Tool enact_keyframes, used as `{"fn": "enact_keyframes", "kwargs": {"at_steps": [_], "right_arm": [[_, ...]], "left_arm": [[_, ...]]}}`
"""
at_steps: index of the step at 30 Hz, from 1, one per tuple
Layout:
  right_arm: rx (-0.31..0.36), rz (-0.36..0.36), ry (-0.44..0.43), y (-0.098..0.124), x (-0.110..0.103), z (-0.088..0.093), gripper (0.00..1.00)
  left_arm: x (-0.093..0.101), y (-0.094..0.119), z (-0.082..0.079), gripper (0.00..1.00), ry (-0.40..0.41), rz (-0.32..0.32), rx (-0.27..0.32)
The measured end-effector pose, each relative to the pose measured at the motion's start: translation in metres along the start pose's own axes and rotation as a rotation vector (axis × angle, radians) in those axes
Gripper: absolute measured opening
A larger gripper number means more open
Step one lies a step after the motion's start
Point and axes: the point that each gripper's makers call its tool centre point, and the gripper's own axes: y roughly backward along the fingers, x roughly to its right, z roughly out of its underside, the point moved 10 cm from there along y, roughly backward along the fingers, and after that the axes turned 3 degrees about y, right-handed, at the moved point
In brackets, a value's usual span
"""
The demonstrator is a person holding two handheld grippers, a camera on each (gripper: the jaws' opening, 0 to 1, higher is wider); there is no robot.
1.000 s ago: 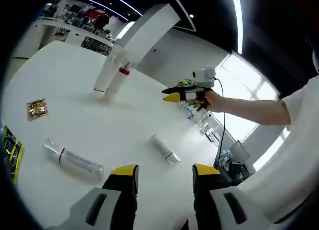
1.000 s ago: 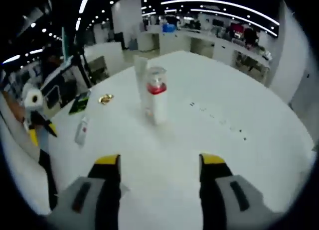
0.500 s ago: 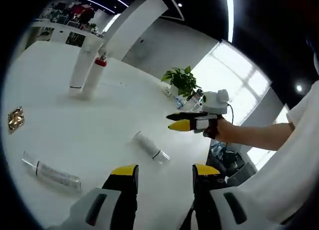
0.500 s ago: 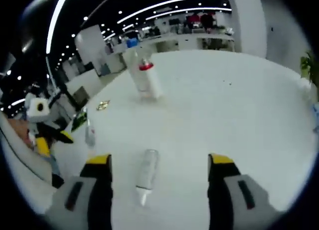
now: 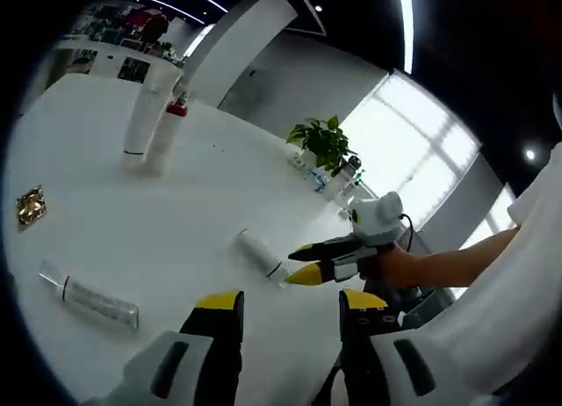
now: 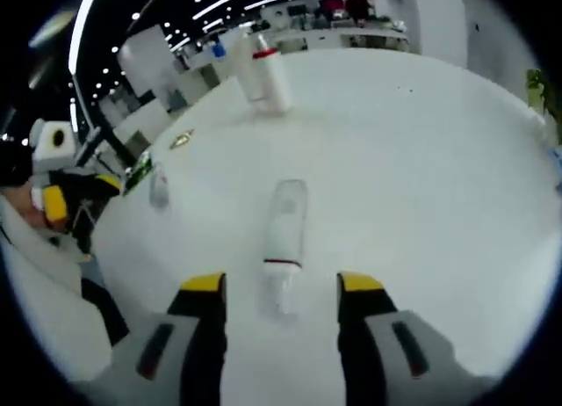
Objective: Arrange the skincare products in the storage area until every visible bottle or jar stands upright without overlapping.
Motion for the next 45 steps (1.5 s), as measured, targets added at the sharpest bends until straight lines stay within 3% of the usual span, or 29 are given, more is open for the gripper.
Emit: {"fn": "enact_keyframes", "kwargs": {"at_steps": [17, 24, 29, 37, 45], "right_arm": [[-0.096, 0.044, 0.132, -0.016, -0.001, 0.003, 0.19], [-0.116, 0.032, 0.248, -0.019, 0.0, 0.0, 0.17], [-0.094, 0.005, 0.199, -0.016, 0.0, -0.007, 0.16], [-0.024, -0.062, 0.152, -0.003, 0.001, -0.034, 0.16], [0.047, -0.099, 0.343, 0.012, -0.012, -0.064, 0.16]], "left_arm": [[-0.002, 0.016, 0.002, 0.45, -0.002, -0.039, 0.024], [-0.002, 0.019, 0.002, 0.44, -0.003, -0.045, 0.034], [-0.001, 0.021, 0.002, 0.44, -0.003, -0.047, 0.041], [-0.004, 0.025, -0.002, 0.44, -0.018, -0.073, 0.053], [-0.006, 0.029, -0.014, 0.44, -0.023, -0.087, 0.089]]}}
